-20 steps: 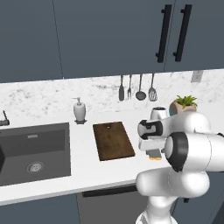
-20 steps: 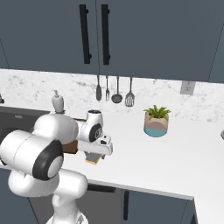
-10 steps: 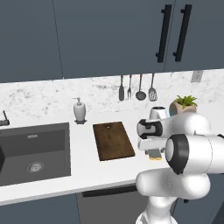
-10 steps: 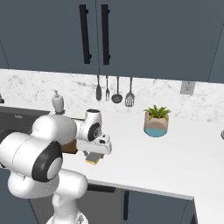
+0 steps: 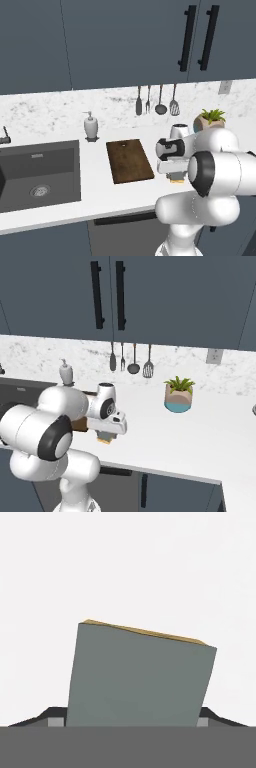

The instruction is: Pick up the sponge from the counter and clean the cutting board by briefly scrubbing or pressing down on the cutting board. Once finished, release the sponge.

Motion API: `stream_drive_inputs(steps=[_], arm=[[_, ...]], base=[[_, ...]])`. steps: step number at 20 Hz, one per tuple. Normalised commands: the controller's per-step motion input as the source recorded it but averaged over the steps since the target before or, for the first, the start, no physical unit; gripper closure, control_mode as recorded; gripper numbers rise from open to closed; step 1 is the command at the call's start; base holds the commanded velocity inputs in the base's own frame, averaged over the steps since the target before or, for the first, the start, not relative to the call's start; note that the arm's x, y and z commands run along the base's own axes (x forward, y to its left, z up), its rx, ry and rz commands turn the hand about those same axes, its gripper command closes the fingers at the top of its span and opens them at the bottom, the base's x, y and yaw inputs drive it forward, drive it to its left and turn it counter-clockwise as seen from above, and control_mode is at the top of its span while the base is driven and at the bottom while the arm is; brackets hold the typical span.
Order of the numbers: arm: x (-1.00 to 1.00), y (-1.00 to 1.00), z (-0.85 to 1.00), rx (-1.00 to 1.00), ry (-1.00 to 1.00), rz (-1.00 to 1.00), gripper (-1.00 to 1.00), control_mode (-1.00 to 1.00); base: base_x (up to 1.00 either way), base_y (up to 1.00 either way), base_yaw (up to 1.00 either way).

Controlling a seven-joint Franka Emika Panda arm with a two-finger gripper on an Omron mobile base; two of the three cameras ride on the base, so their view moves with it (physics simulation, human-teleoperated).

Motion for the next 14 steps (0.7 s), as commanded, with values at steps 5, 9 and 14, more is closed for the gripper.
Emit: stream_drive_inputs(steps=[5,9,14], arm=[[-0.09,0.02,0.02,0.00,-0.01,0.00,1.00,-1.00],[-0.08,0.05,0.19,-0.02,-0.07,-0.01,1.00,-1.00],[0.00,0.03,0.62,0.00,-0.10,-0.12,1.00,-1.00]], base=[[0.00,0.00,0.00],[0.00,0.00,0.00],[0.00,0.00,0.00]])
